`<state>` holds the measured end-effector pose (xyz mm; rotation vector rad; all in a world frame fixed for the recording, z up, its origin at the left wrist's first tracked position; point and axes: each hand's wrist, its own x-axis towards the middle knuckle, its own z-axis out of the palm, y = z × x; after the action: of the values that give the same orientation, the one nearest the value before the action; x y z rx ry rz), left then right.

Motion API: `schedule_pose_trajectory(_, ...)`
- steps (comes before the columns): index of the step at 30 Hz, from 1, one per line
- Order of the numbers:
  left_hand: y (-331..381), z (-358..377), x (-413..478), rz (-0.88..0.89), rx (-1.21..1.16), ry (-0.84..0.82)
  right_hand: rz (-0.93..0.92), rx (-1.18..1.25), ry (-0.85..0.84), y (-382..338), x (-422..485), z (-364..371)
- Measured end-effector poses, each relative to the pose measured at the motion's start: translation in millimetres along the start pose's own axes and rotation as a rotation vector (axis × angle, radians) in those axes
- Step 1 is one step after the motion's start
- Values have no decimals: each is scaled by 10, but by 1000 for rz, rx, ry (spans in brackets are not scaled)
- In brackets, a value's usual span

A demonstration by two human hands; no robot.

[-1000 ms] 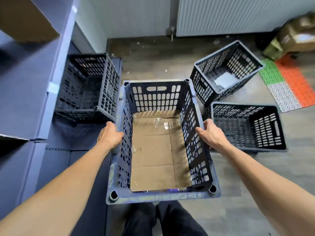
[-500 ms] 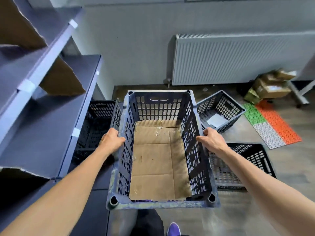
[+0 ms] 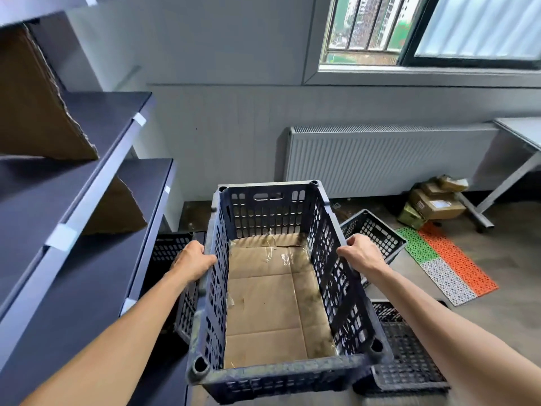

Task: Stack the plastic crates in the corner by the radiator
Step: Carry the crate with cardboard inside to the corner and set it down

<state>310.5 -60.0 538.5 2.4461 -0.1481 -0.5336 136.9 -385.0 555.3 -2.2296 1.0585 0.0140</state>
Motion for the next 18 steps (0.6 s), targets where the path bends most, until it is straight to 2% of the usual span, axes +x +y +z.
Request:
schedule_pose_trajectory(11,418,-47,682,-2,1,79,3,68,-11,-197,902,60)
schedule_pose_trajectory(18,787,59,1285,-88,-26,98,-15,108,-77,-334,1844,-4)
